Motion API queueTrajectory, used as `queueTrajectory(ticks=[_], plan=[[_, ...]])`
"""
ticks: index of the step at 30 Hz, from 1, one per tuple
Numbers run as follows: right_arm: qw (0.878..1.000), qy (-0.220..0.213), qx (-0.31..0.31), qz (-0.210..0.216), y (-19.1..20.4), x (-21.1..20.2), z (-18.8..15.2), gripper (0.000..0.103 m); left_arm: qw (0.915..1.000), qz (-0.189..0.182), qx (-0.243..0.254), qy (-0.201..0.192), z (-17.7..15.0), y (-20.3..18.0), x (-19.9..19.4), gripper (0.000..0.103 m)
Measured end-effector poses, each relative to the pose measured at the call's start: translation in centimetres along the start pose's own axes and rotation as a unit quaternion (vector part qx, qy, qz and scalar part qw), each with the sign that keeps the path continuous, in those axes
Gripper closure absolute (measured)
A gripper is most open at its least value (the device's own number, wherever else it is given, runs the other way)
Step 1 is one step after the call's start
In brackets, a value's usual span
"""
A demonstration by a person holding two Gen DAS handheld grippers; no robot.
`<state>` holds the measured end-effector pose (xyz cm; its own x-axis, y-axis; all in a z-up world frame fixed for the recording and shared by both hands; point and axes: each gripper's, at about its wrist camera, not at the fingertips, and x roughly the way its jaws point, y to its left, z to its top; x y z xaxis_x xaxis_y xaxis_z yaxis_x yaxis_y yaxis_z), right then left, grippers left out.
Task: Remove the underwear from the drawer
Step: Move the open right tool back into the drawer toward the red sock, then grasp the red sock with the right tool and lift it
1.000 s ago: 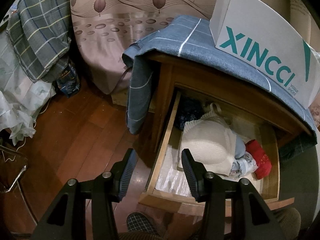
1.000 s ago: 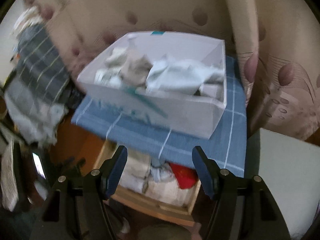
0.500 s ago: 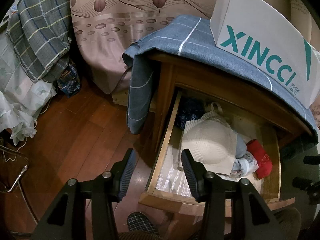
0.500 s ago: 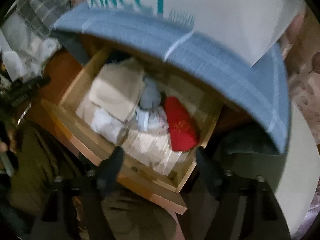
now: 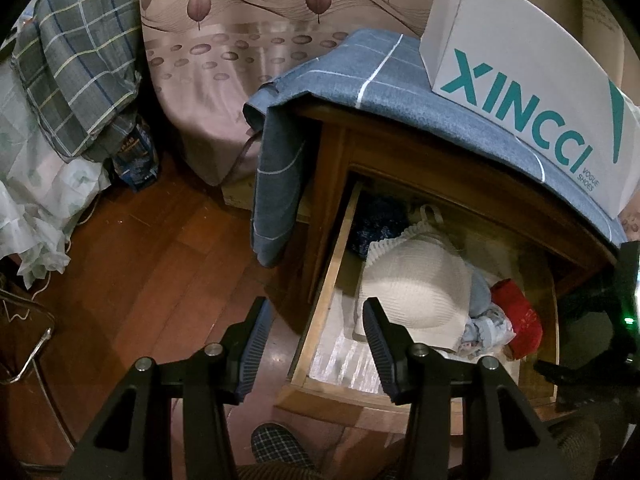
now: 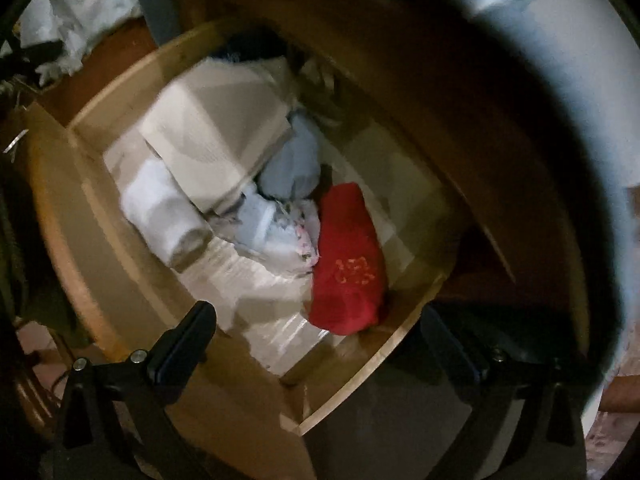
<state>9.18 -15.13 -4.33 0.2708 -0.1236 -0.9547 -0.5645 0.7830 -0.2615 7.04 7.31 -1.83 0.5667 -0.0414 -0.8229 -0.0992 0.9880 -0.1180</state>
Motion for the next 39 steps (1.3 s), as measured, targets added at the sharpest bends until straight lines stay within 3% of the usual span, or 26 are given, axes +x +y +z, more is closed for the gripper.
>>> queueTrajectory(ticks=[6,17,21,32,34,39], plan=[[0.999,0.025,-0.02,-0.013,-0.3,3.3,0.8,0.004,1.0,-0.005,-0.003,0.006,0.1,0.2,0.4,0.054],[0.996,0.022,-0.074,-0.037,-0.6,7.1,1.1,0.01,0.9999,-0.005,-0.009,0.012,0.2,0.2,0.9,0.054],[0.996,0.029,-0.08,-0.034,-1.2,8.7,1.4,0.019,0.9998,-0.006,-0.01,0.015,0.3,0.1,1.0,0.054],[0.999,0.03,-0.039,0.016,-4.0,11.3,1.8,0.024,0.9997,-0.009,-0.008,0.02,0.4,-0.3,1.2,0.054],[0.998,0.032,-0.03,0.039,-4.3,11.2,1.7,0.041,0.9998,-0.008,-0.006,0.02,0.4,-0.5,1.2,0.054],[0.998,0.048,0.004,0.046,-3.9,10.3,1.3,0.055,0.9997,-0.009,-0.006,0.021,0.4,-0.5,1.2,0.054]])
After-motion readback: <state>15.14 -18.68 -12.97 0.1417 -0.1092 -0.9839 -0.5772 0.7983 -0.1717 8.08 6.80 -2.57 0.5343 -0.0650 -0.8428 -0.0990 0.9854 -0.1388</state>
